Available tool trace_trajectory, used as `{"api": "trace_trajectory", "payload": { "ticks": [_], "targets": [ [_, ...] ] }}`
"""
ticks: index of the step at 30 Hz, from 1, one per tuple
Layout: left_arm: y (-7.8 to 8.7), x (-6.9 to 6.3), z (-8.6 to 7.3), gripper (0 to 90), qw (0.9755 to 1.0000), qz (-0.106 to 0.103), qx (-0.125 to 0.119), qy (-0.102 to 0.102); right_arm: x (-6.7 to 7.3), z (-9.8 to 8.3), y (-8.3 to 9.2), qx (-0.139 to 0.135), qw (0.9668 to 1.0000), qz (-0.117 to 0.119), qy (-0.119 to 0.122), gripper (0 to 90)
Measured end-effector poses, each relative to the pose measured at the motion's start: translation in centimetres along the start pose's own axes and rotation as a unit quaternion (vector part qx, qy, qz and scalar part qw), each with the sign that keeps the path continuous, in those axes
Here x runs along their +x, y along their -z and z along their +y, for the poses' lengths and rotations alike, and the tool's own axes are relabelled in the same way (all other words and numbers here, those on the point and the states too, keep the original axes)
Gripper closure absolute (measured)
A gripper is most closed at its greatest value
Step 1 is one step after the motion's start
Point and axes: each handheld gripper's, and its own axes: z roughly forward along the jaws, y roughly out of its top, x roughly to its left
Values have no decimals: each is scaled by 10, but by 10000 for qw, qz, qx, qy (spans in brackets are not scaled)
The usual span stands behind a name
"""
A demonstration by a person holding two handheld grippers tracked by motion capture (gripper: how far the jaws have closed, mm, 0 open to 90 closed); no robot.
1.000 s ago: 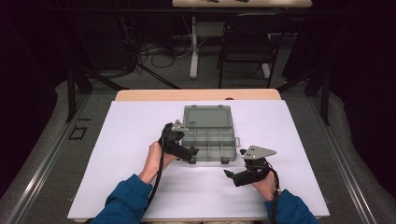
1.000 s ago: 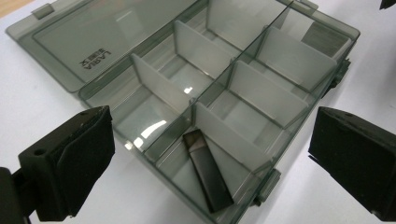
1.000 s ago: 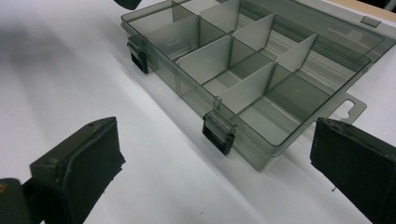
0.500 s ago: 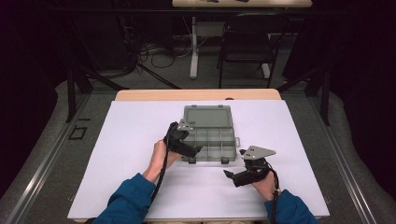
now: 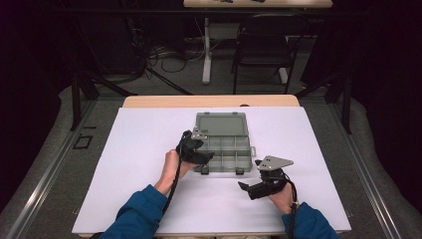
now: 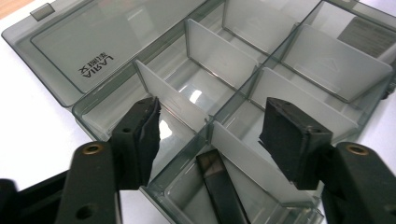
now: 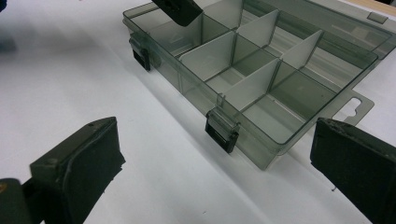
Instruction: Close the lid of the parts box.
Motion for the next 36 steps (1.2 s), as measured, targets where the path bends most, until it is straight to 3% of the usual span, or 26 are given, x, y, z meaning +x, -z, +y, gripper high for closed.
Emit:
{"api": "trace_trajectory", "payload": {
  "ticks": [12,21,36],
  "targets": [
    [-9,-1,-4,496,9999,-83,28,142,0,0,0,0,10000,2,1,11],
    [-11,-3,-5,547,9997,46,-53,225,0,0,0,3,10000,6,13,11],
    [-12,-4,-5,556,9996,119,-52,243,-1,1,2,-59,10000,-56,27,7]
  ]
}}
